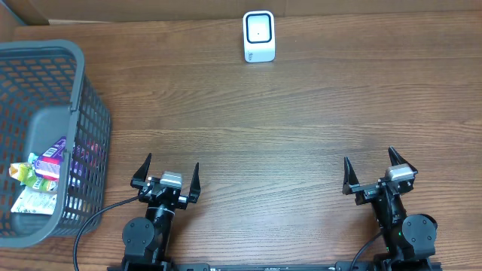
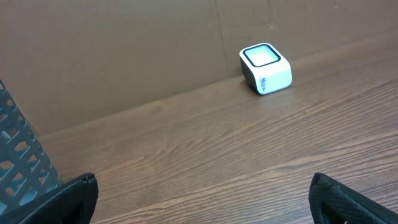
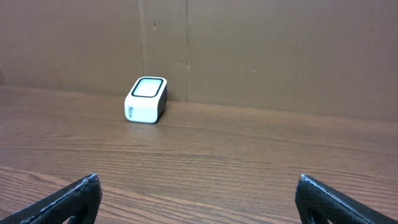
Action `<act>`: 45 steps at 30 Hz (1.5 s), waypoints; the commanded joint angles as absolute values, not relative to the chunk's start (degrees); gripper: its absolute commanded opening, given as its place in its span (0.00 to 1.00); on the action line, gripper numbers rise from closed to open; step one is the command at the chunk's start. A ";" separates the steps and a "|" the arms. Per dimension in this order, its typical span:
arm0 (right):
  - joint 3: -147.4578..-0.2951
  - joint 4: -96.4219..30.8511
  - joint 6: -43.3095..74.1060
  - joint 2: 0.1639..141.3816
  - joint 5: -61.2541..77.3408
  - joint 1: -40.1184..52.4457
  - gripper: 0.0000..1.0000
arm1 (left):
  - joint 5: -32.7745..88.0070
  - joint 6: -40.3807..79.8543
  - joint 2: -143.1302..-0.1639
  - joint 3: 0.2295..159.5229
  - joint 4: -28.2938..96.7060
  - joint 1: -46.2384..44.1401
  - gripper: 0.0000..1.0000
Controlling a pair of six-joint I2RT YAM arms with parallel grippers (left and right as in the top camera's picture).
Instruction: Scan the item barcode
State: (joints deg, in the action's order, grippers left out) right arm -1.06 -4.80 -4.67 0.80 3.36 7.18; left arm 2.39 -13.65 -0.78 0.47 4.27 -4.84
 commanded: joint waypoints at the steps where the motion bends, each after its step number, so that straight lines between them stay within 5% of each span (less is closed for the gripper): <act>1: -0.47 -4.64 -4.56 0.19 2.63 7.44 1.00 | 3.20 -12.64 -0.32 0.30 4.27 -4.47 1.00; 45: -0.49 -4.19 -4.51 0.19 4.25 7.44 1.00 | 5.08 -10.22 -0.32 0.30 4.12 -4.49 0.99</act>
